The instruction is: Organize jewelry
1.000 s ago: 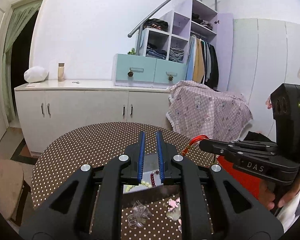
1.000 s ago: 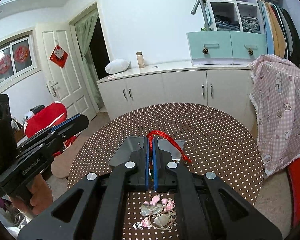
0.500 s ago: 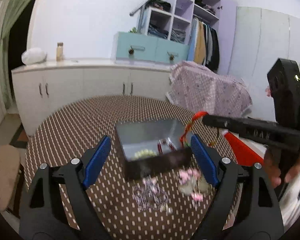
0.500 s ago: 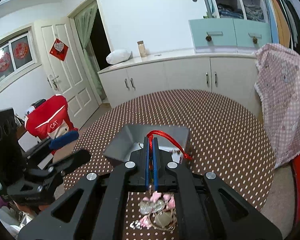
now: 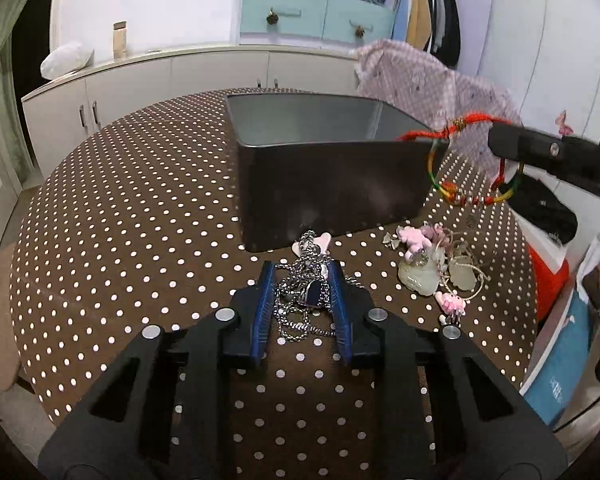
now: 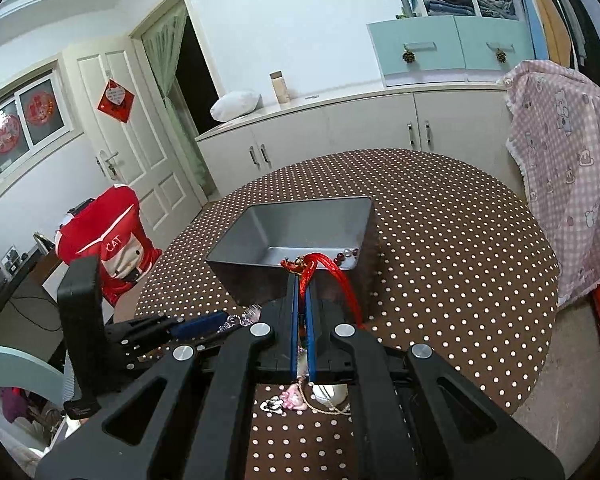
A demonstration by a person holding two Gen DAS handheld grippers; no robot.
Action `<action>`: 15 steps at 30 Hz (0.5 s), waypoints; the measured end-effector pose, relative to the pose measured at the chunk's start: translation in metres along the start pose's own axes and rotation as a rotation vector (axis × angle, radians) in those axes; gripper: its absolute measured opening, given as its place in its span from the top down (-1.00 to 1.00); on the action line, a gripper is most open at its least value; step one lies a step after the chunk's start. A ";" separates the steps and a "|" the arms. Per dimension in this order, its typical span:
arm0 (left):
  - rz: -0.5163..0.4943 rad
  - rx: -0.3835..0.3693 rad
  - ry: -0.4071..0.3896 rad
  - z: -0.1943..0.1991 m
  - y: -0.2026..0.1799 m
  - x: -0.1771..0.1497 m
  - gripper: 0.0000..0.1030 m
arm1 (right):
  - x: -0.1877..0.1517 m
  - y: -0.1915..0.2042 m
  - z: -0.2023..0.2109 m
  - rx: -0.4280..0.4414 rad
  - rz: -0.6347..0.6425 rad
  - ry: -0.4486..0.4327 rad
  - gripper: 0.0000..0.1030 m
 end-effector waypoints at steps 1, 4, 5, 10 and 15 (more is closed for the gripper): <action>-0.014 0.012 -0.002 0.001 -0.001 -0.001 0.51 | -0.001 -0.001 -0.001 -0.003 -0.002 0.002 0.97; -0.017 0.044 -0.020 0.004 0.000 -0.002 0.52 | -0.001 -0.004 -0.002 -0.007 -0.011 0.006 0.97; -0.004 0.044 -0.031 0.006 0.002 -0.001 0.52 | -0.001 -0.004 -0.002 -0.007 -0.014 0.006 0.97; 0.019 0.044 -0.072 0.017 0.008 0.009 0.53 | 0.002 -0.004 -0.002 -0.001 -0.009 -0.003 0.97; 0.030 0.046 -0.141 0.035 0.010 0.028 0.53 | 0.009 -0.002 0.001 -0.003 -0.006 -0.024 0.97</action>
Point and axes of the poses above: each gripper's, at about its wrist camera, not at the fingertips, and z roughly against the way its jaws point, y to its left, x to its top, the point moved 5 cm from there along -z, roughly the way its jaws point, and after that the axes turned 4 degrees about z, right-handed, at the moved point
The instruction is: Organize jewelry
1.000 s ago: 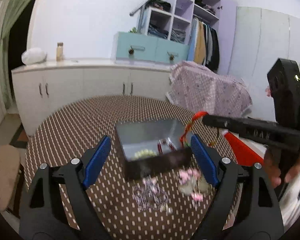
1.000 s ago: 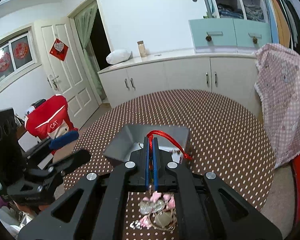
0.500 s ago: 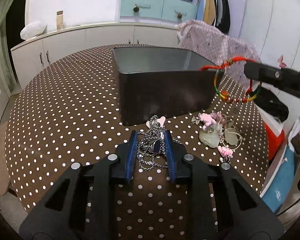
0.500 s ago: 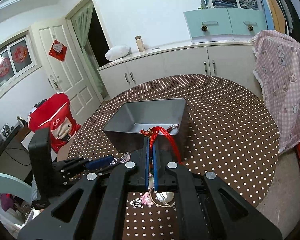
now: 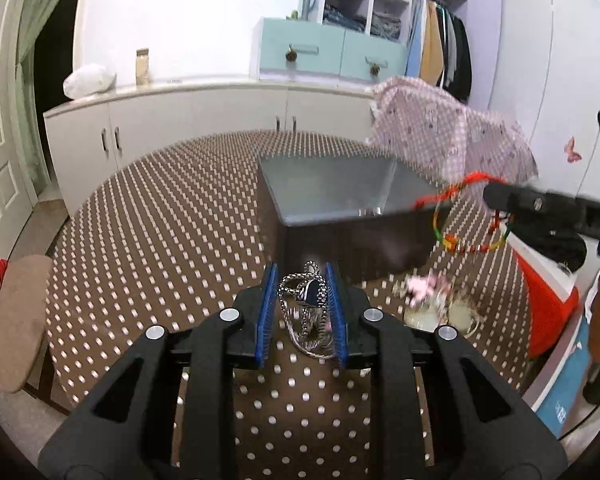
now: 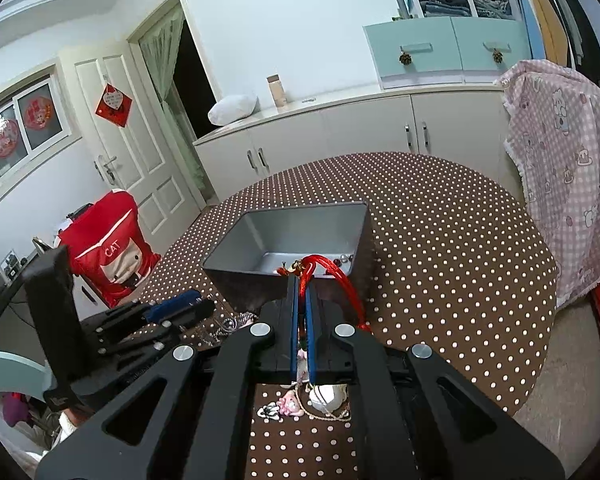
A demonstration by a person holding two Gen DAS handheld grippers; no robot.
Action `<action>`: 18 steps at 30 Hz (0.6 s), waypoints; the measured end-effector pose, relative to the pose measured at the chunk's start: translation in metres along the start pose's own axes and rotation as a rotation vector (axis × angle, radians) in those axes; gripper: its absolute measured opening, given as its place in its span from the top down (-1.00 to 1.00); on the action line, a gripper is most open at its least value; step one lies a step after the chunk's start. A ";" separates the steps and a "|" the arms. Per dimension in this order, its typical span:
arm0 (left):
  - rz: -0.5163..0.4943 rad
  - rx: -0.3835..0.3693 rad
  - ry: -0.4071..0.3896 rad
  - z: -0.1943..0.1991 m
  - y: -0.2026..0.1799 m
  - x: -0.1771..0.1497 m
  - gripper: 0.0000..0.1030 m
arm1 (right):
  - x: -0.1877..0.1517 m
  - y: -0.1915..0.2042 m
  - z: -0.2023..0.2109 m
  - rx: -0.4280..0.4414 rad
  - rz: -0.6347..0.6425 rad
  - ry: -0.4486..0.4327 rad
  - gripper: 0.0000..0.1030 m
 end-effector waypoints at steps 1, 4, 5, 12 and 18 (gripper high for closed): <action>0.008 0.003 -0.015 0.003 0.001 0.006 0.53 | 0.002 0.000 0.000 0.000 0.000 -0.004 0.97; 0.017 -0.010 -0.045 0.009 0.000 0.018 0.53 | 0.009 0.003 0.001 0.004 0.007 -0.014 0.97; 0.014 -0.019 -0.057 0.012 -0.001 0.024 0.53 | 0.012 0.004 0.002 0.008 0.011 -0.015 0.97; 0.001 -0.035 -0.112 0.024 -0.011 0.053 0.53 | 0.034 0.006 0.013 -0.012 0.049 -0.046 0.97; -0.002 -0.050 -0.172 0.033 -0.024 0.080 0.53 | 0.047 0.010 0.011 -0.008 0.057 -0.058 0.97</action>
Point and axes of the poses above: each gripper's, at about its wrist camera, not at the fingertips, and z roughly against the way its jaws point, y to its left, x to its top, the point moved 5 cm from there along -z, roughly the way its jaws point, and after that the axes turned 4 degrees about z, right-handed, at the moved point
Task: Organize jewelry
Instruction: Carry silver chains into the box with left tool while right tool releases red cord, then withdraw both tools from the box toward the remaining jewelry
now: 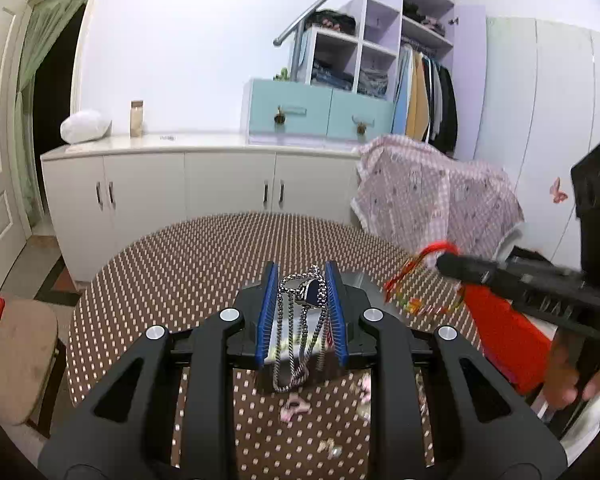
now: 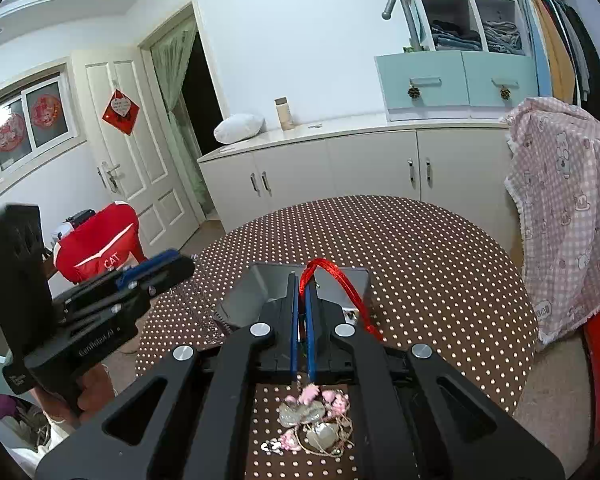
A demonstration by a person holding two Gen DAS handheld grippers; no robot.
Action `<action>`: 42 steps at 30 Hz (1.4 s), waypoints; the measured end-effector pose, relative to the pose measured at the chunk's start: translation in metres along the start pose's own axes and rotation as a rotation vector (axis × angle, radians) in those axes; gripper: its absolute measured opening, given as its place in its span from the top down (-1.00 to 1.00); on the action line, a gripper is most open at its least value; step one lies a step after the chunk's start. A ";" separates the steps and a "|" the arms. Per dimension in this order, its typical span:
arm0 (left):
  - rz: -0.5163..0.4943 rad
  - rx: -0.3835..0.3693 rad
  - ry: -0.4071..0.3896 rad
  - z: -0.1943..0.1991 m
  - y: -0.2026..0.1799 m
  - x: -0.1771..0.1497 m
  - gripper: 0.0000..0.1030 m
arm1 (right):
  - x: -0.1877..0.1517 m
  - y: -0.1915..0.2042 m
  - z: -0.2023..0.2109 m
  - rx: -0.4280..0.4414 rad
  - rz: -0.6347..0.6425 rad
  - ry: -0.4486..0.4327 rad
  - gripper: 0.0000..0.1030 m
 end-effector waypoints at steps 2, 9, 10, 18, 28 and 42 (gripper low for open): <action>0.006 -0.019 -0.014 0.000 -0.003 0.009 0.53 | 0.003 0.001 -0.005 0.012 -0.007 0.004 0.97; 0.013 -0.019 -0.001 -0.016 -0.010 0.020 0.56 | 0.009 0.004 -0.022 0.035 -0.031 0.016 0.97; 0.015 -0.017 0.006 -0.020 -0.010 0.019 0.56 | 0.008 0.003 -0.025 0.031 -0.036 0.022 0.97; 0.017 0.044 0.118 -0.054 -0.004 -0.005 0.46 | -0.005 -0.004 -0.050 0.007 -0.064 0.128 0.90; -0.016 0.114 0.139 -0.051 0.007 -0.017 -0.36 | -0.022 -0.017 -0.051 -0.036 -0.055 0.183 0.48; 0.035 0.144 0.188 -0.055 0.027 -0.029 -0.37 | -0.003 0.015 -0.060 0.048 0.171 0.153 -0.43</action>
Point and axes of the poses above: each gripper's, at about its wrist camera, not at the fingertips, and z roughly against the way its jaws point, y to its left, x to its top, the point moved 5 cm from there along -z, roughly the way its jaws point, and after that the axes turned 4 degrees about z, right-handed, at the moved point
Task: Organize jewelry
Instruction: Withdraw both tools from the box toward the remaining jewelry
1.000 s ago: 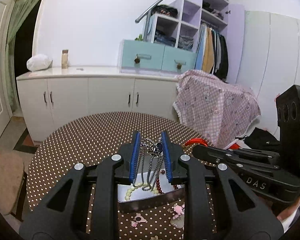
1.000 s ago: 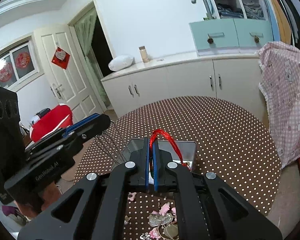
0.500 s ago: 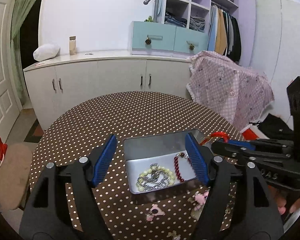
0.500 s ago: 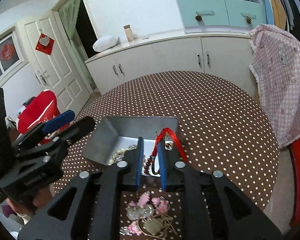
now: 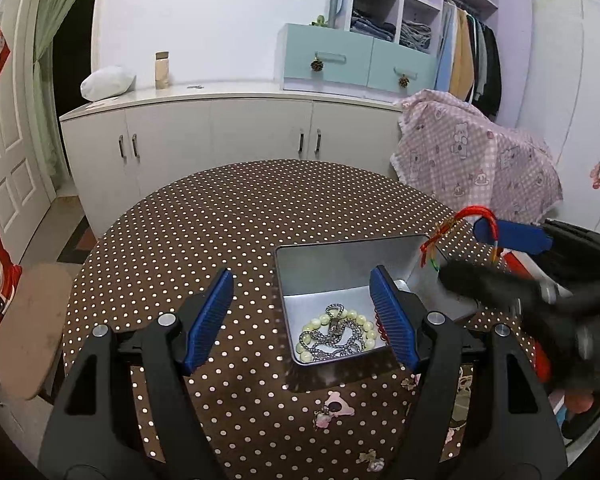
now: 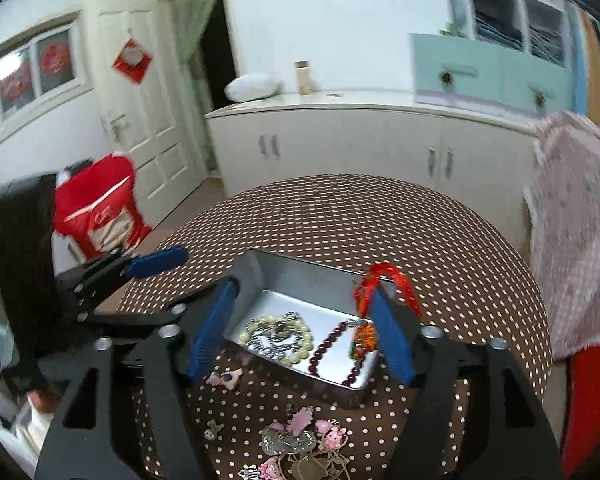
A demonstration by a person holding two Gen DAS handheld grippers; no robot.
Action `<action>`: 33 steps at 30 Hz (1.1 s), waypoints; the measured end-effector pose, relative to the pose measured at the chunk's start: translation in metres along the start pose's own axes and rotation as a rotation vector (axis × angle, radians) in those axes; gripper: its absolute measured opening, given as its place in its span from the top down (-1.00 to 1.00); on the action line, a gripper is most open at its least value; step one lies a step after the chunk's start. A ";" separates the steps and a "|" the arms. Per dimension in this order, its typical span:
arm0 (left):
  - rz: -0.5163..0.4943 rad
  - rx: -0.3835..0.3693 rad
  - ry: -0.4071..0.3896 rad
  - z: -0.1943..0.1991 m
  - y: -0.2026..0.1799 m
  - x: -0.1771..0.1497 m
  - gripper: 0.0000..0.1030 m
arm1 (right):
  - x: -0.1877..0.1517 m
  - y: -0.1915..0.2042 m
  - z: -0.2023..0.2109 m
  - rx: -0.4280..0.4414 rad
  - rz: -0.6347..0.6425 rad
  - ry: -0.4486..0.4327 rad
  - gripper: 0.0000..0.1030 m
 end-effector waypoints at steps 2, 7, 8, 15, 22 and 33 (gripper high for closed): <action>-0.023 0.019 0.008 -0.002 0.001 -0.003 -0.37 | -0.004 -0.004 -0.010 0.049 -0.038 0.060 -0.43; -0.015 0.017 0.004 0.000 0.005 -0.005 -0.36 | -0.010 -0.012 -0.024 0.209 -0.184 0.178 -0.43; -0.013 0.016 0.001 0.001 0.007 -0.005 -0.36 | -0.010 -0.014 -0.029 0.251 -0.221 0.222 -0.43; -0.008 0.011 -0.012 0.007 0.013 -0.001 -0.36 | -0.003 -0.029 -0.047 0.265 -0.345 0.467 -0.45; -0.006 0.011 -0.013 0.011 0.014 0.001 -0.36 | 0.005 -0.025 -0.022 0.198 -0.321 0.427 -0.48; -0.031 0.015 -0.027 0.030 0.009 -0.003 -0.37 | -0.010 -0.015 0.017 0.085 -0.242 0.308 -0.48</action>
Point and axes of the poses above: each gripper's, at about its wrist camera, not at the fingertips, and z roughly against the way its jaws point, y to its left, x to its top, the point moved 5 cm from there along -z, roughly the way its jaws point, and after that the axes turned 4 degrees about z, right-handed, at the moved point
